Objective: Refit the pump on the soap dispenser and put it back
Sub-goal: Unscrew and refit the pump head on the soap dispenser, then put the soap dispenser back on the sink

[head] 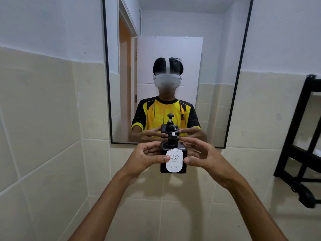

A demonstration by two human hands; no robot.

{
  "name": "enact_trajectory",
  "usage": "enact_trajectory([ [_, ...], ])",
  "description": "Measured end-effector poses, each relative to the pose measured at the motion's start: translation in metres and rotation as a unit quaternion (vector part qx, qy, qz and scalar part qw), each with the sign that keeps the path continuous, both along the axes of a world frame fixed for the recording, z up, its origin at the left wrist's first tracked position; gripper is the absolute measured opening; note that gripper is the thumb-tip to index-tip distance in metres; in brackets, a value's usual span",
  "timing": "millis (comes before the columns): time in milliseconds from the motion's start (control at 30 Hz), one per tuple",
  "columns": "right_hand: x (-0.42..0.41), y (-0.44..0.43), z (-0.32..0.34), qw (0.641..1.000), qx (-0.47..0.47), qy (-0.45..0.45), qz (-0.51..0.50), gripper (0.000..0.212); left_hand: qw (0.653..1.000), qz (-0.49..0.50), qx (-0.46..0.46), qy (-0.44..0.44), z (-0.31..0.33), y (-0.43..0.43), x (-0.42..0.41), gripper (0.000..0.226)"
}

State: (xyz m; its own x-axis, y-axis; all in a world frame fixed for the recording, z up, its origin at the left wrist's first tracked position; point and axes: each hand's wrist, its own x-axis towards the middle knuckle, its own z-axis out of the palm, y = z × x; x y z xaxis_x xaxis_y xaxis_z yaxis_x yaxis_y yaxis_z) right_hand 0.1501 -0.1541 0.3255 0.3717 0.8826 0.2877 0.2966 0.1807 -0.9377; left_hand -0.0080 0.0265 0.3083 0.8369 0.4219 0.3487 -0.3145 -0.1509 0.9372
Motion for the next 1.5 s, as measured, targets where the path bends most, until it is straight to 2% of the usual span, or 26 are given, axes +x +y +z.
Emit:
enact_trajectory([
  [200, 0.002, -0.004, -0.009, 1.000, -0.012, -0.006, -0.010, 0.070, 1.000, 0.003, -0.014, -0.007, -0.007, -0.007, 0.007, 0.056],
  [400, 0.004, -0.010, -0.015, 1.000, -0.010, -0.006, -0.017, 0.072, 1.000, 0.002, -0.013, 0.003, -0.014, -0.011, 0.014, 0.061],
  [767, 0.019, -0.018, -0.033, 0.999, -0.010, 0.001, -0.043, 0.069, 0.999, 0.043, 0.005, 0.008, -0.028, -0.027, 0.028, 0.057],
  [1033, 0.024, -0.024, -0.054, 0.998, -0.015, 0.000, -0.065, 0.069, 0.995, 0.085, 0.026, 0.040, -0.051, -0.034, 0.033, 0.073],
  [1267, 0.028, -0.027, -0.088, 0.997, -0.027, 0.032, -0.064, 0.068, 0.993, 0.090, -0.004, 0.082, -0.080, -0.042, 0.034, 0.061],
  [1500, 0.026, -0.036, -0.142, 0.994, -0.081, 0.061, -0.040, 0.070, 0.987, 0.102, -0.013, 0.122, -0.132, -0.052, 0.025, 0.056],
])
